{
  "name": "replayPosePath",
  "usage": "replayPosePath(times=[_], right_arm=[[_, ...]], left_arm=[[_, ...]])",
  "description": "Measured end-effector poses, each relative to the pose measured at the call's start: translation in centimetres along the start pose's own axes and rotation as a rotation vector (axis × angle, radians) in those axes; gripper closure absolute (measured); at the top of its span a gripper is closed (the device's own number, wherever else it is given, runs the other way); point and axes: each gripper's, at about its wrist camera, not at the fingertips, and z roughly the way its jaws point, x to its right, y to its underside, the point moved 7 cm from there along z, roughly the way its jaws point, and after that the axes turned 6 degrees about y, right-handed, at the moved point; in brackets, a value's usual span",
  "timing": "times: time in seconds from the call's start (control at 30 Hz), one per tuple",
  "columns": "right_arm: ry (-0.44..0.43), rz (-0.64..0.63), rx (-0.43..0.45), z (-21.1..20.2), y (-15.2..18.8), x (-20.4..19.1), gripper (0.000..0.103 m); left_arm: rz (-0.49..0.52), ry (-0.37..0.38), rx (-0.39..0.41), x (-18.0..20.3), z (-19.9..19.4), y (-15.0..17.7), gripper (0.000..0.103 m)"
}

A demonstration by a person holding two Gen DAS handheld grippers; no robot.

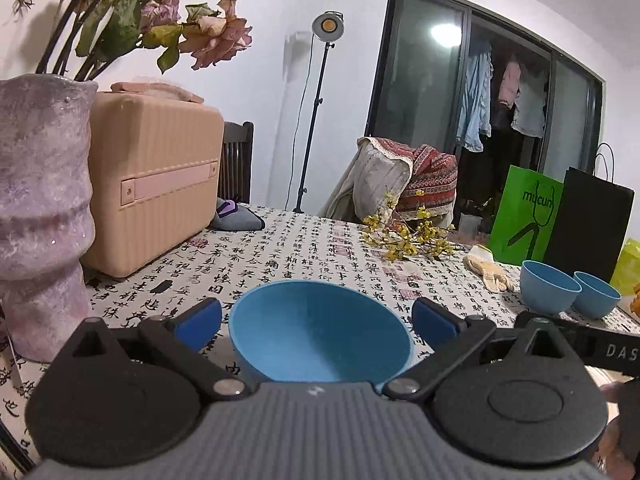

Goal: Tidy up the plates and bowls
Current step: 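Withdraw both open grippers from the placed blue bowl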

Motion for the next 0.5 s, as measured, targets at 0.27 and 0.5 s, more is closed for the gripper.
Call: replayPosePath(times=[0.27, 0.5], right_arm=[[0.023, -0.021, -0.001, -1.5, 1.2, 2.3, 0.000], [0.038, -0.022, -0.016, -2.4, 2.2, 3.9, 0.000]], left_arm=[[0.056, -0.032, 0.033, 1.4, -1.4, 1.3, 0.000], [0.096, -0.049, 0.020, 2.4, -1.5, 2.4, 0.000]])
